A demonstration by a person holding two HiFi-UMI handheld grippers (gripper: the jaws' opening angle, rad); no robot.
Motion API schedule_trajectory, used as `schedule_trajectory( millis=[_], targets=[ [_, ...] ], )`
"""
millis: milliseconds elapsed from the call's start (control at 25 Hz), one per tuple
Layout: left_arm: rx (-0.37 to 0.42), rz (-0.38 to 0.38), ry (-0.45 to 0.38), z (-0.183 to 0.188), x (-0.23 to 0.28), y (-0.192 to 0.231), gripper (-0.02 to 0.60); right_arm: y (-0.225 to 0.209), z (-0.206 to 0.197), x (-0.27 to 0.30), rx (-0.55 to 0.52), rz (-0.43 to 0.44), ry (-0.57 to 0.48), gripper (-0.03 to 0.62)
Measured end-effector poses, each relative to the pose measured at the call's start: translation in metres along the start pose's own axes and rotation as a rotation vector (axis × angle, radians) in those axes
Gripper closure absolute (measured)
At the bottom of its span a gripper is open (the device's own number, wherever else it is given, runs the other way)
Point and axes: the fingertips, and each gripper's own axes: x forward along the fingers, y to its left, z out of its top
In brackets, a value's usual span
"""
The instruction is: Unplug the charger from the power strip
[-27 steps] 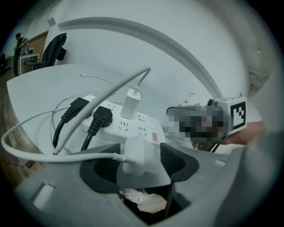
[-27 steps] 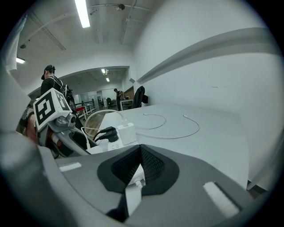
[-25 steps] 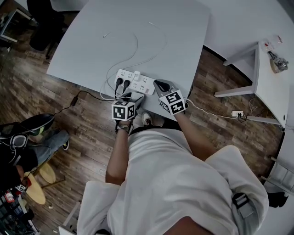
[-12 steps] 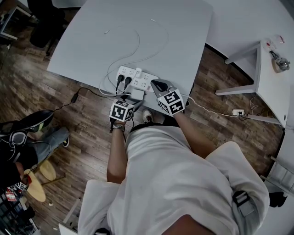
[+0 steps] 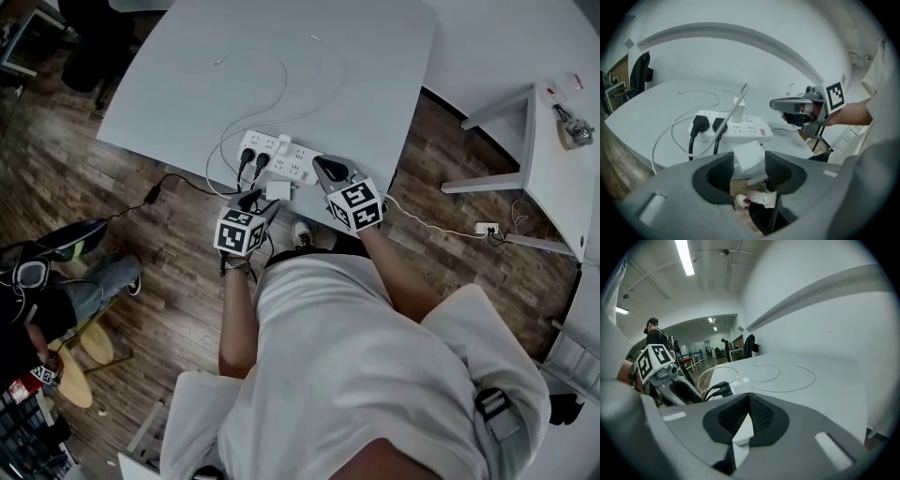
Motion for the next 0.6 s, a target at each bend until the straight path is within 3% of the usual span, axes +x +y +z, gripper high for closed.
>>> schedule_trajectory(
  millis=[120,320,600],
  targets=[
    [0.02,0.018,-0.079,0.025,-0.014,0.002,0.468,-0.005,0.012,-0.007,0.002,-0.016,-0.029,0.591],
    [0.045,0.041,-0.2,0.061,-0.036,0.0,0.576,-0.012,0.037,-0.02,-0.005,-0.044,-0.079,0.591],
    [0.061,0.106,-0.402,0.121,-0.079,-0.002,0.577,-0.025,0.084,-0.042,-0.019,-0.083,-0.173,0.591]
  ],
)
